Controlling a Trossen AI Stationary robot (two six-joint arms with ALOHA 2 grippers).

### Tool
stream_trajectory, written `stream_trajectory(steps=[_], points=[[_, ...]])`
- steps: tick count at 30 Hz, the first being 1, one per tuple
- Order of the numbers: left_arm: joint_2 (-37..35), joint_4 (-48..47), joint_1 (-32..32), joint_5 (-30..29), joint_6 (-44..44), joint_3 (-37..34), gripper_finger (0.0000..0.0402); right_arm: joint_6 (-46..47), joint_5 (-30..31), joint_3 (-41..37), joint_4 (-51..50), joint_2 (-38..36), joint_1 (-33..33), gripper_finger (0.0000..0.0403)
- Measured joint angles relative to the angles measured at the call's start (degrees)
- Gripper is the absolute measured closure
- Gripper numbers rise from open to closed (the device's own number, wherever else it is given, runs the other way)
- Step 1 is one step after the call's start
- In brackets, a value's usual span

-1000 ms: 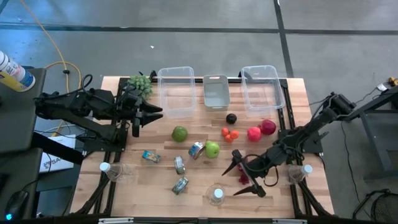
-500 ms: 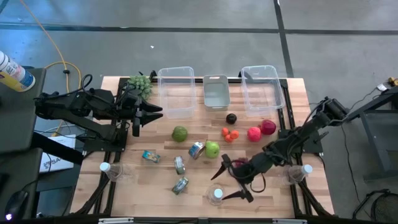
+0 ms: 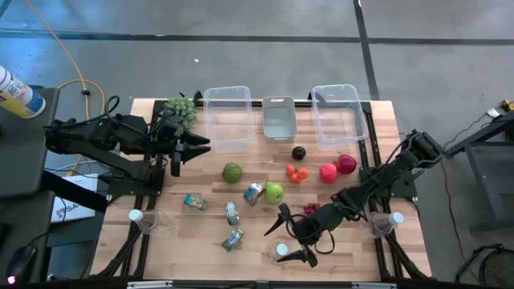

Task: Pick & Place Food Item
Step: Put the empty water bottle into the right transparent bin

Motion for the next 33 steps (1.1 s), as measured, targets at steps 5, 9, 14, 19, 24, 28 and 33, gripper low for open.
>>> stream_trajectory(steps=[5,9,14,19,24,28,33], points=[[0.0,0.0,0.0,0.0,0.0,0.0,0.027,0.1,0.0,0.3,-0.1,0.0,0.0,0.0059],[0.0,-0.1,0.0,0.0,0.2,0.0,0.027,0.4,0.0,0.3,-0.1,0.0,-0.5,0.0109],[0.0,-2.5,0.0,0.0,2.5,0.0,0.027,0.5,-0.2,0.3,-0.2,0.0,-1.6,0.0199],[0.0,-3.3,0.0,0.0,4.8,0.0,0.027,0.5,-0.2,0.3,-0.2,0.0,-2.4,0.0285],[0.0,-3.3,0.0,0.0,6.1,0.0,0.027,0.1,0.2,0.3,-0.3,0.0,-2.4,0.0285],[0.2,-3.7,0.0,0.0,7.3,0.0,0.027,-0.6,8.6,0.4,-3.1,-2.0,-2.0,0.0285],[0.4,-3.7,0.0,0.0,7.3,0.0,0.027,4.2,26.8,5.1,-19.4,-8.9,-1.9,0.0285]])
